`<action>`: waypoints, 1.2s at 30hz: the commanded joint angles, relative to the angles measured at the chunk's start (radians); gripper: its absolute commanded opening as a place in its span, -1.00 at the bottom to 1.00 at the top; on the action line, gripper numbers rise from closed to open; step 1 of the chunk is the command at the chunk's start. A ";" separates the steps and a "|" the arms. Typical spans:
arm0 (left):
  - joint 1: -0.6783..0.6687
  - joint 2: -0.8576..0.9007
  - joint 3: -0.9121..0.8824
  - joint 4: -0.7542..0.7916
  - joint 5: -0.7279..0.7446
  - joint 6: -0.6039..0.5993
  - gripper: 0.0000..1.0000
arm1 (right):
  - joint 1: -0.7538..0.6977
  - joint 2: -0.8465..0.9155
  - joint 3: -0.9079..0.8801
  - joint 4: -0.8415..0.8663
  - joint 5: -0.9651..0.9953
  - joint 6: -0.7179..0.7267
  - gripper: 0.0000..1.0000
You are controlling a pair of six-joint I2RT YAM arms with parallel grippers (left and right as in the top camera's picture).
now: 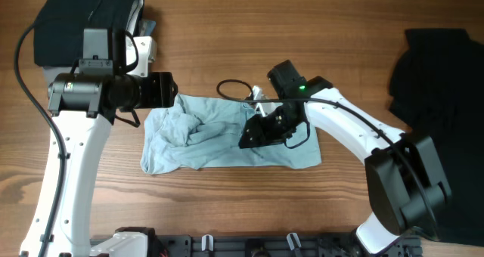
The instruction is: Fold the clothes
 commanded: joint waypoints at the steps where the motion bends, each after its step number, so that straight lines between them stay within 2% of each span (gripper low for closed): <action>1: 0.008 -0.014 0.000 0.009 -0.001 0.005 0.46 | -0.019 -0.029 0.015 0.018 0.046 -0.035 0.13; 3: 0.008 -0.014 0.000 0.010 -0.001 0.005 0.47 | -0.043 -0.060 0.032 0.031 0.083 -0.028 0.11; 4: 0.008 -0.014 0.000 0.009 -0.001 0.005 0.47 | -0.056 -0.075 0.035 0.038 0.114 0.003 -0.03; 5: 0.008 -0.014 0.000 0.007 -0.001 0.005 0.46 | -0.070 -0.086 0.035 0.040 0.147 0.048 -0.35; 6: 0.008 -0.014 0.000 0.005 -0.001 0.005 0.47 | -0.087 -0.094 0.035 0.032 0.191 0.103 -0.77; 7: 0.008 -0.013 -0.001 0.003 -0.001 0.005 0.47 | -0.105 -0.095 0.035 0.017 0.241 0.166 -0.87; 11: 0.008 -0.013 -0.001 0.003 -0.001 0.005 0.47 | -0.143 -0.088 0.014 -0.031 0.368 0.300 -0.91; 16: 0.008 -0.013 -0.001 0.002 -0.001 0.005 0.48 | -0.064 -0.010 -0.020 -0.069 0.288 0.321 -0.91; 19: 0.008 -0.013 -0.002 -0.004 -0.001 0.005 0.66 | 0.034 0.012 -0.019 -0.010 0.053 0.166 -0.91; 20: 0.008 -0.013 -0.003 -0.010 -0.001 0.005 0.72 | 0.074 0.012 -0.019 0.003 0.018 0.163 -0.91; 24: 0.008 -0.013 -0.006 -0.039 -0.001 0.005 0.77 | 0.145 0.004 0.013 0.007 0.011 0.048 -0.91; 27: 0.008 -0.013 -0.024 -0.040 -0.001 0.005 0.79 | 0.119 -0.035 0.063 0.002 0.168 0.081 -0.92; 29: 0.008 -0.011 -0.050 -0.040 -0.001 0.004 0.79 | 0.069 -0.071 0.091 -0.019 0.319 0.211 -0.91; 32: 0.008 -0.008 -0.097 -0.035 -0.001 -0.013 0.79 | -0.022 -0.078 0.091 -0.056 0.407 0.308 -0.91; 36: 0.008 0.011 -0.122 -0.019 0.003 -0.022 0.71 | -0.097 -0.023 0.091 -0.083 0.440 0.325 -0.91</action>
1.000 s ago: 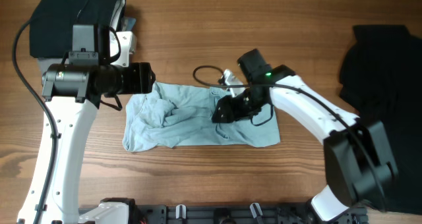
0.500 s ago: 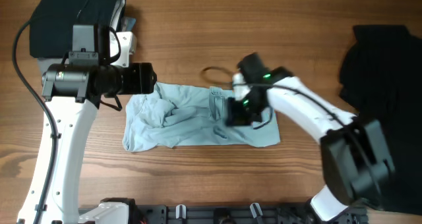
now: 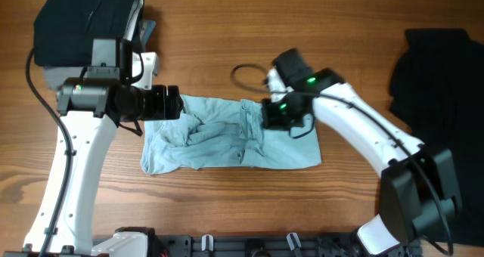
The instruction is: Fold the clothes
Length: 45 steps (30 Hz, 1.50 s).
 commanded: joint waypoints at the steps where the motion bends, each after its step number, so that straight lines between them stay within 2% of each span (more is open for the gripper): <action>1: 0.008 0.014 -0.021 0.017 0.005 -0.014 0.70 | -0.040 0.059 0.010 -0.008 0.085 0.064 -0.91; 4: 0.008 0.015 -0.021 0.035 0.005 -0.014 0.70 | -0.032 0.146 0.010 -0.004 0.037 0.119 -0.91; 7: 0.008 0.015 -0.021 0.036 0.005 -0.014 0.71 | -0.011 0.221 0.010 0.040 -0.157 0.082 -0.91; 9: 0.008 0.015 -0.021 0.036 0.005 -0.014 0.71 | 0.005 0.239 0.010 0.074 -0.216 0.075 -0.91; 12: 0.008 0.015 -0.021 0.035 0.005 -0.014 0.71 | 0.023 0.231 0.011 0.205 -0.447 -0.122 -0.91; 14: 0.008 0.015 -0.021 0.033 0.005 -0.014 0.73 | 0.021 0.215 0.011 0.256 -0.514 -0.180 -0.91; 19: 0.008 0.015 -0.021 0.010 0.005 -0.014 0.80 | -0.055 0.133 0.012 0.254 -0.416 -0.167 -0.91; 21: 0.008 0.022 -0.022 -0.002 0.005 -0.015 0.82 | -0.123 0.067 0.012 0.146 -0.282 -0.145 -0.91; 24: 0.011 0.048 -0.022 -0.002 0.005 -0.048 0.88 | -0.139 0.048 0.012 0.004 -0.148 -0.149 -0.91; 25: 0.021 0.071 -0.022 -0.002 0.005 -0.090 1.00 | -0.139 0.049 0.012 -0.055 -0.027 -0.132 -0.91; 27: 0.053 0.133 -0.022 -0.003 0.037 -0.151 1.00 | -0.139 0.050 0.011 -0.124 0.114 -0.057 -0.91; 31: 0.108 0.287 -0.022 -0.005 0.133 -0.093 1.00 | -0.139 0.053 0.011 -0.153 0.138 -0.063 -0.82; 39: 0.128 0.518 -0.022 -0.005 0.131 0.068 1.00 | -0.146 0.055 0.011 -0.156 0.150 -0.074 -0.81; 45: 0.129 0.608 -0.032 0.012 -0.011 0.066 1.00 | -0.146 0.055 0.011 -0.157 0.161 -0.074 -0.81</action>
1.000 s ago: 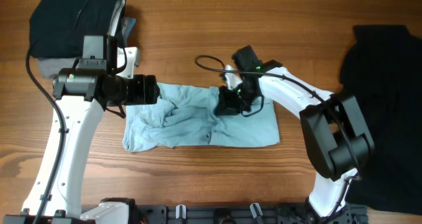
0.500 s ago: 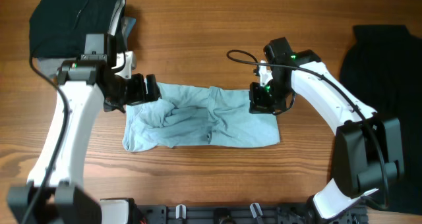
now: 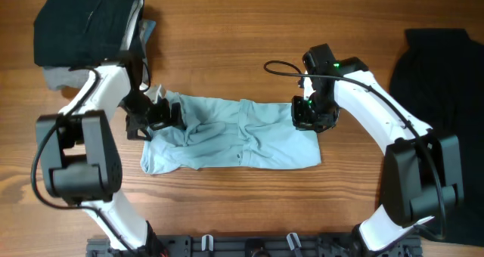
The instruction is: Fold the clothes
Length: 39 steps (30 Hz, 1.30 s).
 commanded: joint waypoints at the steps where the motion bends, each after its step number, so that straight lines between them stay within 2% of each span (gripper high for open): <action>1: 0.007 0.042 -0.025 0.031 -0.073 0.030 1.00 | -0.002 -0.004 0.002 0.000 0.032 0.000 -0.81; 8: 0.026 0.043 -0.137 0.173 -0.141 -0.004 1.00 | -0.002 -0.004 0.002 -0.001 0.042 -0.019 -0.79; 14: 0.026 0.042 -0.138 0.192 -0.132 -0.003 0.93 | -0.002 -0.004 0.002 -0.002 0.043 -0.024 -0.76; 17: 0.039 0.007 -0.114 0.134 -0.045 0.015 0.83 | -0.002 -0.004 0.002 -0.002 0.046 -0.025 -0.73; 22: 0.088 -0.109 -0.104 0.116 -0.005 0.039 0.93 | -0.002 -0.004 0.002 -0.011 0.047 -0.029 -0.72; 28: 0.158 -0.111 -0.157 0.225 -0.001 0.039 1.00 | -0.002 -0.004 0.002 -0.015 0.047 -0.029 -0.72; 32: 0.149 -0.108 -0.242 0.306 0.165 0.142 1.00 | -0.002 -0.004 0.002 -0.011 0.047 -0.033 -0.71; 39: 0.096 -0.108 -0.354 0.341 0.266 0.185 0.96 | -0.002 -0.004 0.002 -0.011 0.047 -0.050 -0.70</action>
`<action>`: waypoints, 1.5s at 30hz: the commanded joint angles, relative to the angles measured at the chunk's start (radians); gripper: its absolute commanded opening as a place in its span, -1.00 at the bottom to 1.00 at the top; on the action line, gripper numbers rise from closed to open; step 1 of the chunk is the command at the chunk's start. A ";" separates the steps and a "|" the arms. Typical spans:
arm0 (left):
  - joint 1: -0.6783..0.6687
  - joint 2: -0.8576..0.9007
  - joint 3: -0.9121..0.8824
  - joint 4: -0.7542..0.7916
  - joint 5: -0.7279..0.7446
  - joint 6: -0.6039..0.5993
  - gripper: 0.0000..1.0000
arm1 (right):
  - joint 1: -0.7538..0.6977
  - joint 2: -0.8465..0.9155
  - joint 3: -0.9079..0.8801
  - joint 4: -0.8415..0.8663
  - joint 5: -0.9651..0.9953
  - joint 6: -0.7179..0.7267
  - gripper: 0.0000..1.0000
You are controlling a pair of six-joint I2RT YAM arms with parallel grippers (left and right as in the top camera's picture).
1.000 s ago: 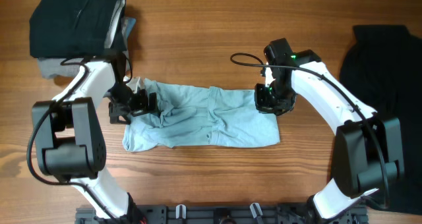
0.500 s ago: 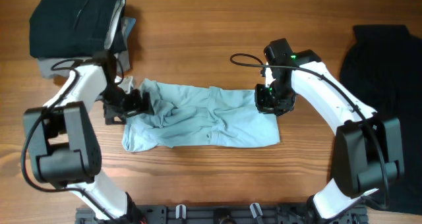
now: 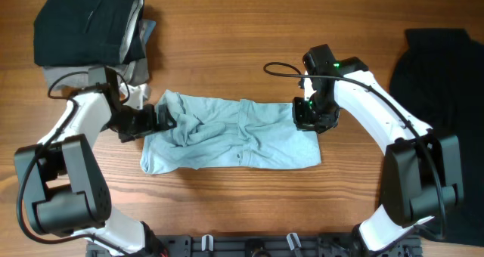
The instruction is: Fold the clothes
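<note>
A light blue-grey garment point(image 3: 242, 136) lies spread across the middle of the table, smooth on its right half and bunched in wrinkles at its left end. My left gripper point(image 3: 161, 119) sits low at the garment's upper left corner, its tips on the bunched cloth. Whether it grips the cloth cannot be made out from above. My right gripper point(image 3: 305, 116) is down on the upper right corner, shut on the cloth there.
A stack of dark folded clothes point(image 3: 83, 23) sits at the back left, right behind the left arm. A black garment point(image 3: 442, 113) lies along the right edge. A black cable loop point(image 3: 281, 66) hangs by the right wrist.
The left arm has swung round and now reaches in from the left, its gripper still at the garment's upper left corner, which stands a little higher. The right arm has not moved.
First the garment's right part was folded inward, with my right gripper on it mid-cloth and my left gripper at the upper left corner. Then the right gripper was further right with cloth. Then the garment lay spread to full width, as it does now.
</note>
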 commanded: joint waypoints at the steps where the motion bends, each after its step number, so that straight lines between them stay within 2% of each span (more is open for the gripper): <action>1: -0.057 0.063 -0.109 0.004 0.116 0.049 0.98 | -0.002 -0.004 0.002 0.000 0.022 -0.020 -0.70; 4: -0.104 0.063 -0.133 0.037 0.115 0.055 0.95 | -0.002 -0.004 0.002 0.000 0.029 -0.020 -0.71; 6: -0.131 0.063 -0.142 0.049 0.111 0.054 0.86 | -0.002 -0.004 0.002 -0.001 0.031 -0.020 -0.70; 8: -0.152 0.063 -0.142 0.048 0.079 0.047 0.54 | -0.002 -0.004 0.002 -0.004 0.032 -0.020 -0.70; 10: -0.153 0.063 -0.142 0.044 0.066 0.040 0.15 | -0.002 -0.004 0.002 -0.005 0.033 -0.020 -0.70; 11: -0.150 0.063 -0.142 0.040 0.063 0.039 -0.13 | -0.002 -0.004 0.002 -0.005 0.035 -0.020 -0.70; 13: -0.143 0.062 -0.142 0.020 0.062 0.035 -0.46 | -0.002 -0.004 0.002 -0.006 0.059 -0.018 -0.78; 16: -0.118 0.057 -0.126 -0.018 -0.006 0.012 -0.73 | -0.004 -0.005 0.004 -0.014 0.066 -0.016 -0.89; 17: -0.090 0.046 -0.073 -0.077 -0.027 -0.017 -0.82 | -0.017 -0.010 0.013 -0.029 0.066 -0.017 -0.90; 22: -0.062 -0.008 0.180 -0.340 -0.028 -0.034 -0.85 | -0.078 -0.031 0.042 -0.061 0.071 -0.024 -0.91; 26: -0.127 -0.052 0.393 -0.454 -0.023 -0.108 -0.88 | -0.166 -0.049 0.045 -0.060 0.070 -0.038 -0.90; 30: -0.261 -0.066 0.430 -0.447 -0.007 -0.203 -0.88 | -0.232 -0.049 0.045 -0.068 0.070 -0.047 -0.90; 34: -0.483 -0.053 0.430 -0.357 -0.008 -0.354 -0.85 | -0.275 -0.049 0.045 -0.071 0.070 -0.054 -0.90; 37: -0.646 -0.043 0.430 -0.235 -0.028 -0.450 -0.67 | -0.280 -0.049 0.045 -0.069 0.070 -0.066 -0.89; 40: -0.792 -0.018 0.430 -0.192 -0.123 -0.540 -0.53 | -0.280 -0.049 0.045 -0.070 0.070 -0.066 -0.89; 42: -0.860 0.004 0.430 -0.197 -0.168 -0.557 -0.43 | -0.280 -0.049 0.045 -0.070 0.070 -0.066 -0.89; 45: -0.932 0.041 0.430 -0.196 -0.198 -0.565 -0.39 | -0.280 -0.049 0.045 -0.069 0.070 -0.070 -0.89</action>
